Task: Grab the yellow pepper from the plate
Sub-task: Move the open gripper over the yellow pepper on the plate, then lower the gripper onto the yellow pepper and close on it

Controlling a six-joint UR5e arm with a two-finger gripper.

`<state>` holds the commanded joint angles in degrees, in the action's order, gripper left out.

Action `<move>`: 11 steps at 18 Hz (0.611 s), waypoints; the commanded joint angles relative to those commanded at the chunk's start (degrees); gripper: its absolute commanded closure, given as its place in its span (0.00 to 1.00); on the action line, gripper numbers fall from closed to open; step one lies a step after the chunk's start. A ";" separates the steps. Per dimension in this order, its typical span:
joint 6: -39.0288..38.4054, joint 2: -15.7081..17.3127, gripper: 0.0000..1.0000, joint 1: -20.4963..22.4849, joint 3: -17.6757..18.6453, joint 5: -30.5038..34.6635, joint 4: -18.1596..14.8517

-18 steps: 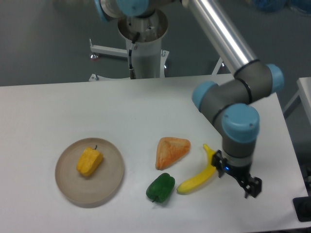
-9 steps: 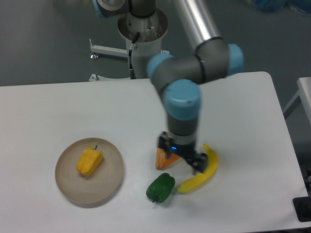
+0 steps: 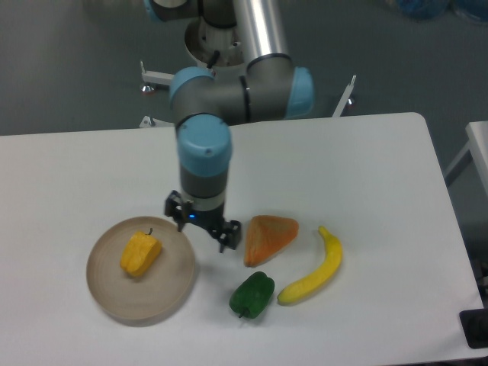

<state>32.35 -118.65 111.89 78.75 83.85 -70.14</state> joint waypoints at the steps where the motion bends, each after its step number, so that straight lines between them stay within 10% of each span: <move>1: -0.88 -0.09 0.00 -0.53 0.09 0.00 0.17; 11: -3.96 -1.31 0.00 -4.57 2.73 0.35 4.83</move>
<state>28.39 -119.97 107.32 81.47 84.20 -65.30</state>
